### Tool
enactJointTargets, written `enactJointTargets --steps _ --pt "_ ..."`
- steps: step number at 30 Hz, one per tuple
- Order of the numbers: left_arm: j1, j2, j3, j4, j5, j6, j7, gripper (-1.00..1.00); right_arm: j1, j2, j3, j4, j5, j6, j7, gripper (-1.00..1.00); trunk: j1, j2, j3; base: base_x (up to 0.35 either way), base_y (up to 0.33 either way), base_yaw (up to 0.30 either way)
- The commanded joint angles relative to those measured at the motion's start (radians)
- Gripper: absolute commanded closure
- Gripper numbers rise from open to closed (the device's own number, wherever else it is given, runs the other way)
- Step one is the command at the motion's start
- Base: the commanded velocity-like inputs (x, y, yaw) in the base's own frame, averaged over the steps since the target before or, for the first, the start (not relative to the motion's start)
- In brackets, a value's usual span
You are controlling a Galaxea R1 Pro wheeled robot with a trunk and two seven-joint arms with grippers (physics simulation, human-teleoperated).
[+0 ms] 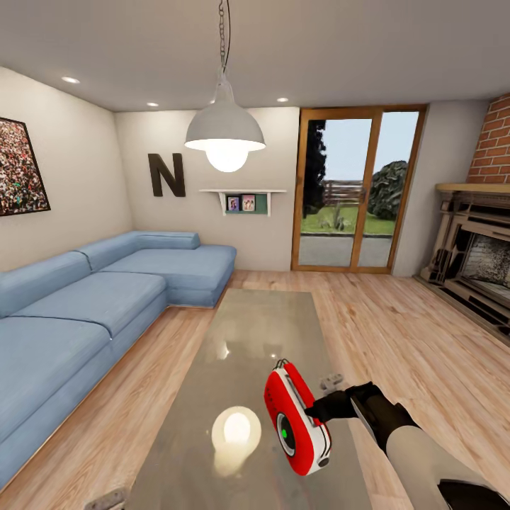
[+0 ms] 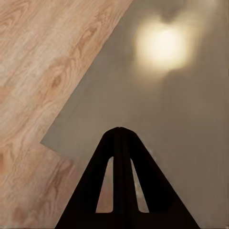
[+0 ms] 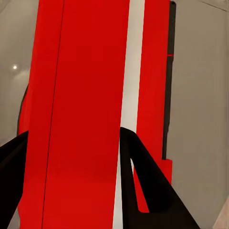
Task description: Turn on the radio receiver that's on the table in the living room.
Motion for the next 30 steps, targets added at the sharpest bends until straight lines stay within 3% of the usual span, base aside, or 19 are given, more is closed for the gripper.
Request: enactJointTargets --steps 1,6,9,13,16,21,25,30 --pt "0.000 0.007 0.002 0.030 0.001 0.000 0.000 1.00 0.000 0.000 -0.001 -0.001 -0.005 0.002 -0.009 1.00 0.000 0.000 0.000 0.000 0.000 0.000" --pt "0.000 0.013 -0.002 0.119 0.002 -0.001 0.000 1.00 0.000 0.022 0.003 0.017 -0.010 0.012 -0.146 1.00 0.000 0.000 0.000 0.000 0.000 0.000" --pt "0.000 0.013 -0.002 0.126 0.006 -0.001 0.000 1.00 0.000 0.027 0.003 0.042 -0.011 0.012 -0.175 1.00 0.000 0.000 0.000 0.000 0.000 0.000" --pt "0.000 0.016 -0.001 0.128 0.053 -0.005 0.001 1.00 0.000 0.029 0.003 0.066 -0.011 0.014 -0.183 1.00 0.000 0.000 0.000 0.000 0.000 0.000" --pt "0.000 0.026 0.003 0.128 0.095 -0.072 0.003 1.00 0.000 0.029 0.003 0.083 -0.011 0.015 -0.185 1.00 0.000 0.000 0.000 0.000 0.000 0.000" --pt "0.000 0.036 0.005 0.130 0.107 -0.133 0.008 1.00 0.000 0.029 0.003 0.097 -0.011 0.015 -0.186 1.00 0.000 0.000 0.000 0.000 0.000 0.000" --pt "0.000 0.037 0.006 0.130 0.108 -0.140 0.010 1.00 0.000 0.029 0.003 0.104 -0.011 0.017 -0.185 1.00 0.000 0.000 0.000 0.000 0.000 0.000" --pt "0.000 0.037 0.006 0.131 0.108 -0.142 0.010 1.00 0.000 0.029 0.003 0.110 -0.011 0.017 -0.184 1.00 0.019 -0.035 -0.016 0.000 0.000 0.000"
